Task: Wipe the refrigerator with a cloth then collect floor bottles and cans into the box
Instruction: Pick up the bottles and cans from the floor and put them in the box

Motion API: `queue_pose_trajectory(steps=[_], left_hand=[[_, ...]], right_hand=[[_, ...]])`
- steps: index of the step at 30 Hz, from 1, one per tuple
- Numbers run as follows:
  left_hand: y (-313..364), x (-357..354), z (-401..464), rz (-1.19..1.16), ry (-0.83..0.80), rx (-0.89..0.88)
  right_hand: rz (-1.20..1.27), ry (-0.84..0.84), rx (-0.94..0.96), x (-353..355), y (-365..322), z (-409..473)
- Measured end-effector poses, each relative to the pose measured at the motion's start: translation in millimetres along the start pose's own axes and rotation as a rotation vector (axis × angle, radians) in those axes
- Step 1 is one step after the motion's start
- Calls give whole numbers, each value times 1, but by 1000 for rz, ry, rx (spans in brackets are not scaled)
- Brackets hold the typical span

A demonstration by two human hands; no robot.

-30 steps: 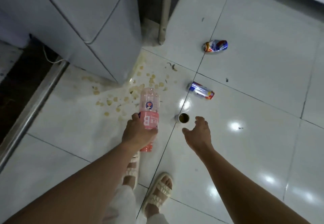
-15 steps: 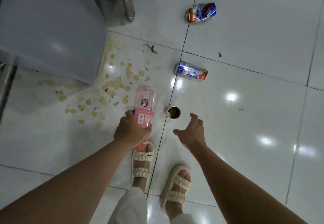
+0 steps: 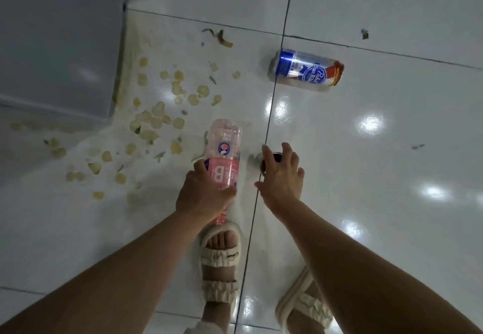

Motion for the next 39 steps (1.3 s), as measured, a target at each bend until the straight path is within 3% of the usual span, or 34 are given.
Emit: queue_pose_trajectory(steps=[6,13,25,30,39], left_hand=[[12,5,-5,20,-1,16],[101,40,-57,30,-5,-29],[364,134,-203,17,33,-247],[495,166,-270,6,68,-389],[669,166,-342,11,4,-569]], right_hand=[[57,70,-15,23,14,-1],[381,44,-157,130,78,-46],[652,234,-306,422,231,-161],[776,390,-317,542,305,-227],[891,554,-446,668,430,-291]])
Point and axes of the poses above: each hand's wrist, its own z-axis towards the middle knuckle, its own x-axis out of the back of the hand, y = z × x, the point moved 9 cm from there along z, towards the middle knuckle, and after that the axes turned 11 degrees about -x, right-handed, at the moved point
